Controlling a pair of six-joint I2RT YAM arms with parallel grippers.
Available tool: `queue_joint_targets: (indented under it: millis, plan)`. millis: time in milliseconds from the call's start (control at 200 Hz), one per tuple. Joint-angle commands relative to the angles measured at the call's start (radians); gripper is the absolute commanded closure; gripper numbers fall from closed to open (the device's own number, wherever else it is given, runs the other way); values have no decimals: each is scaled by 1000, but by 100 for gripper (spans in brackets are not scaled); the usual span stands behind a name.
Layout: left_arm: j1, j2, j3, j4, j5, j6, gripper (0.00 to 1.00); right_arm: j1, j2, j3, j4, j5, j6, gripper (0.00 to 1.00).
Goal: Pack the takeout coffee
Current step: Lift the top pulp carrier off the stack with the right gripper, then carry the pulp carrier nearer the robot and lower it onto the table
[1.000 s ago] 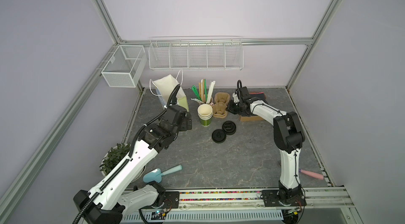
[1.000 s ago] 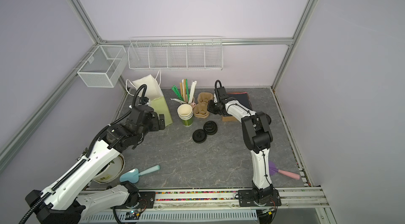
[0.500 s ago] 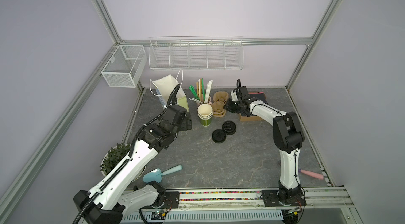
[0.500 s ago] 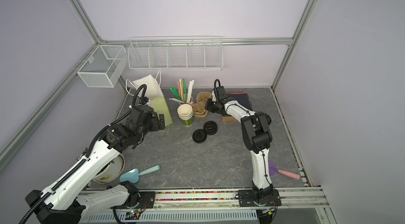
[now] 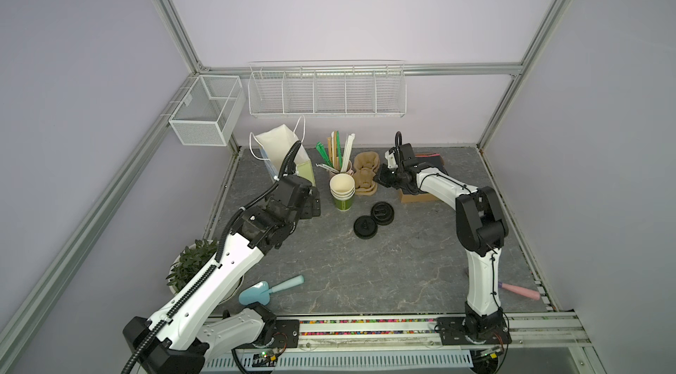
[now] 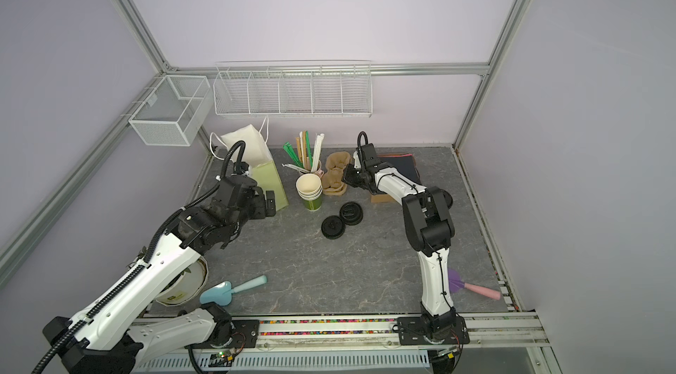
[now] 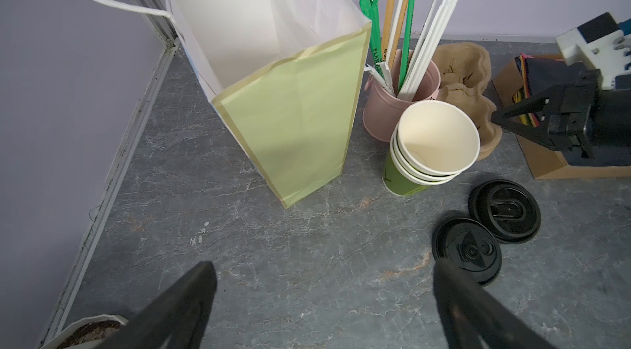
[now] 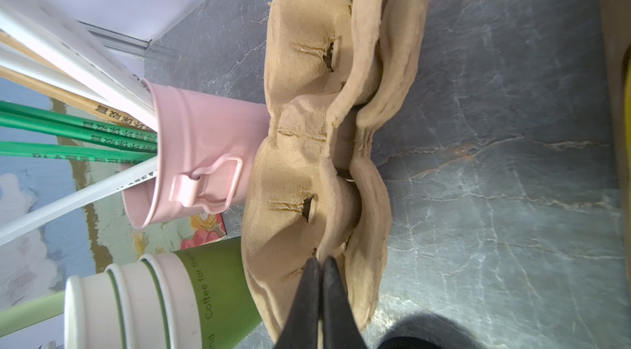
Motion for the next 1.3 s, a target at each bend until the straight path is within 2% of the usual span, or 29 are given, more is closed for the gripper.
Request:
queue_joint_targets:
  millis: [0, 445, 615, 905, 1294]
  plan:
    - [5, 6, -5, -5, 6, 11, 0, -6, -70, -21, 35, -21, -27, 93]
    - [5, 7, -4, -5, 6, 11, 1, -34, -90, -62, 109, -96, -18, 93]
    - [5, 5, -4, -5, 4, 11, 1, -45, -155, -121, 164, -106, -29, 93]
    - [5, -20, -6, -4, 4, 8, 1, -77, -409, -288, 105, -43, -68, 93]
    - [5, -76, 1, 2, 38, -9, 0, -105, -916, -670, -255, 60, -152, 94]
